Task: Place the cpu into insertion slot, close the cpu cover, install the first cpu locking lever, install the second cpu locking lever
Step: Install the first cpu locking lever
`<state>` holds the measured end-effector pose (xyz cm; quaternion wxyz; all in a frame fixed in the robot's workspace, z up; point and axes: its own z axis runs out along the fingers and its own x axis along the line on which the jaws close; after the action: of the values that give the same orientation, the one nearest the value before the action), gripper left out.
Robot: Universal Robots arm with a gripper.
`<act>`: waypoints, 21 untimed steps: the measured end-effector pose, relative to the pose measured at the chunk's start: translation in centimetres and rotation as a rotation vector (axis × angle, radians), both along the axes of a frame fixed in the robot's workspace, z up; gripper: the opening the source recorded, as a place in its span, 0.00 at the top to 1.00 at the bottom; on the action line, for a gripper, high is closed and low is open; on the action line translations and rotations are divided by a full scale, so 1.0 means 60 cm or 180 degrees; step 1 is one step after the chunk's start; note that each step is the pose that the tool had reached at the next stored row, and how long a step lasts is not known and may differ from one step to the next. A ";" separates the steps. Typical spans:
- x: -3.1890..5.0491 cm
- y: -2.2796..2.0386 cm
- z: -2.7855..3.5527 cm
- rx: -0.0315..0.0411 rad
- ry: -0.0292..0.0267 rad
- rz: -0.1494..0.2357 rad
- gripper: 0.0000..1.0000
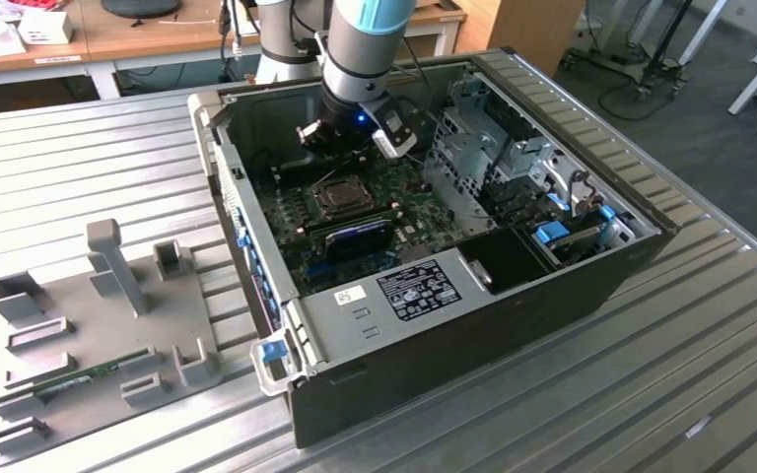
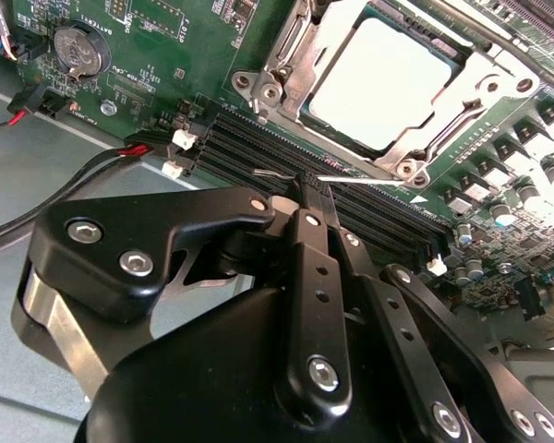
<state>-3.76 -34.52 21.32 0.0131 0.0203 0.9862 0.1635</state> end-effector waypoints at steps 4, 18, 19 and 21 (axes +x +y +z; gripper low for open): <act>0.000 0.0000 0.000 0.0000 -0.0001 0.0000 0.89; 0.000 0.0001 0.012 0.0001 -0.0001 0.0000 0.89; 0.000 0.0001 0.012 0.0001 -0.0001 0.0000 0.89; 0.000 0.0000 0.012 0.0000 0.0000 0.0000 0.89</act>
<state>-3.78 -34.52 22.04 0.0132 0.0203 0.9862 0.1635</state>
